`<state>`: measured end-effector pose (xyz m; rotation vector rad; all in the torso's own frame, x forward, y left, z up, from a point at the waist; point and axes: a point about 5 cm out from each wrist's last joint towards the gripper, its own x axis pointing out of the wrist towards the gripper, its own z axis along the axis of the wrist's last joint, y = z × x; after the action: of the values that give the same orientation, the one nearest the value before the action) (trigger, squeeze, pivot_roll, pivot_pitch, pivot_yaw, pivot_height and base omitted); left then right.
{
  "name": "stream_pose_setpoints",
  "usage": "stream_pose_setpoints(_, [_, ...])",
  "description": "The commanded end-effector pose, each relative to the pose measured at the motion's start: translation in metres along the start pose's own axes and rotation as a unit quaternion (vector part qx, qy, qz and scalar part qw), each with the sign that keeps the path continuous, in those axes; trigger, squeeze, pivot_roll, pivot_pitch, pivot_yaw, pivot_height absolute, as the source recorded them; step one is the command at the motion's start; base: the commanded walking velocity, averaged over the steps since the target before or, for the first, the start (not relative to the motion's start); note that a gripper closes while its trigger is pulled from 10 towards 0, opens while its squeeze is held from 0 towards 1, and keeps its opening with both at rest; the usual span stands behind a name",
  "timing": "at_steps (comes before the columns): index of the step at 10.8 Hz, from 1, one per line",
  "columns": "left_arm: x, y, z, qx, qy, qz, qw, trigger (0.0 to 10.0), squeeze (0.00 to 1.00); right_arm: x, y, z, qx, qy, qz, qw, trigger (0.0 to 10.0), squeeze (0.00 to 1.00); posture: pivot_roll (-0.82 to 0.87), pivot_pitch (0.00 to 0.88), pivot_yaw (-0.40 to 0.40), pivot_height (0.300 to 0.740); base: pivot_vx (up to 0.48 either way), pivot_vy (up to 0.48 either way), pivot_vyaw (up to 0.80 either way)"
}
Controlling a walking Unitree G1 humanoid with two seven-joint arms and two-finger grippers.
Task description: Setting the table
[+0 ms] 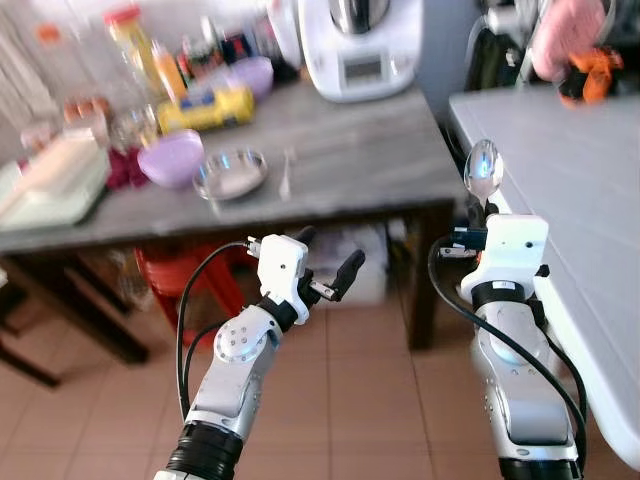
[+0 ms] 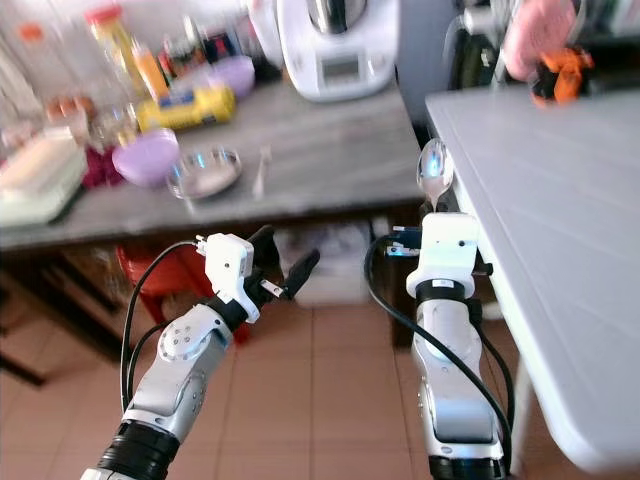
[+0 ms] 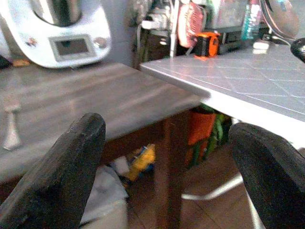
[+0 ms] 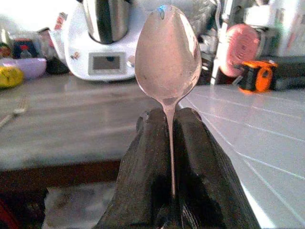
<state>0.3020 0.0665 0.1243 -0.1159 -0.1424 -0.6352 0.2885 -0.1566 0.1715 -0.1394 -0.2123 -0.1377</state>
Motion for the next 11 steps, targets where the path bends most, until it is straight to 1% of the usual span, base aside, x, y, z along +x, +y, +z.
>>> stream_pose_setpoints(1, [-0.006, 0.011, -0.001, 0.007, 0.007, 0.013, 1.000, 10.0, 0.00, 0.000, 0.008, 0.006, 0.012, -0.010, 0.009, 1.000, 10.0, 0.00, -0.14, 0.070, 0.153, 0.740, 0.480, 0.000, 0.00])
stream_pose_setpoints(3, [-0.007, 0.012, -0.002, 0.003, 0.011, 0.018, 1.000, 10.0, 0.00, 0.001, 0.008, 0.006, 0.012, -0.010, 0.008, 1.000, 10.0, 0.00, -0.14, 0.071, 0.153, 0.740, 0.437, 0.000, 0.00])
stream_pose_setpoints(4, [-0.007, 0.013, -0.003, -0.010, 0.013, 0.033, 0.999, 10.0, 0.00, 0.000, 0.008, 0.005, 0.013, -0.009, 0.007, 1.000, 10.0, 0.00, -0.14, 0.072, 0.153, 0.740, 0.000, 0.000, 0.00])
stream_pose_setpoints(5, [-0.008, 0.019, -0.003, 0.010, 0.019, 0.058, 0.998, 10.0, 0.00, 0.000, 0.007, 0.005, 0.014, -0.009, 0.006, 1.000, 10.0, 0.00, -0.14, 0.072, 0.153, 0.740, 0.000, 0.000, 0.00])
stream_pose_setpoints(6, [-0.009, 0.025, -0.001, 0.020, 0.015, 0.081, 0.996, 10.0, 0.00, -0.001, 0.007, 0.005, 0.014, -0.009, 0.006, 1.000, 10.0, 0.00, -0.14, 0.073, 0.154, 0.740, 0.000, 0.000, 0.00])
stream_pose_setpoints(7, [-0.012, 0.036, 0.002, 0.034, 0.011, 0.120, 0.992, 10.0, 0.00, -0.002, 0.005, 0.003, 0.014, -0.006, 0.003, 1.000, 10.0, 0.00, -0.14, 0.073, 0.154, 0.740, 0.000, 0.000, 0.00])
stream_pose_setpoints(8, [-0.016, 0.046, 0.005, 0.061, 0.015, 0.153, 0.986, 10.0, 0.00, -0.004, 0.002, 0.001, 0.013, -0.004, 0.001, 1.000, 10.0, 0.00, -0.14, 0.073, 0.154, 0.740, 0.000, 0.000, 0.00])
stream_pose_setpoints(9, [-0.021, 0.051, 0.004, 0.063, 0.017, 0.167, 0.984, 10.0, 0.00, -0.006, 0.001, 0.000, 0.010, -0.002, 0.000, 1.000, 10.0, 0.00, -0.14, 0.071, 0.157, 0.740, 0.000, 0.000, 0.00])
stream_pose_setpoints(10, [-0.028, 0.057, 0.004, 0.068, 0.021, 0.186, 0.980, 10.0, 0.00, -0.009, -0.003, -0.003, 0.008, 0.001, -0.005, 1.000, 10.0, 0.00, -0.13, 0.070, 0.157, 0.740, 0.000, 0.000, 0.00])
stream_pose_setpoints(11, [-0.032, 0.059, 0.002, 0.070, 0.025, 0.191, 0.979, 10.0, 0.00, -0.011, -0.007, -0.005, 0.006, 0.005, -0.011, 1.000, 10.0, 0.00, -0.13, 0.069, 0.155, 0.740, 0.000, 0.000, 0.00])
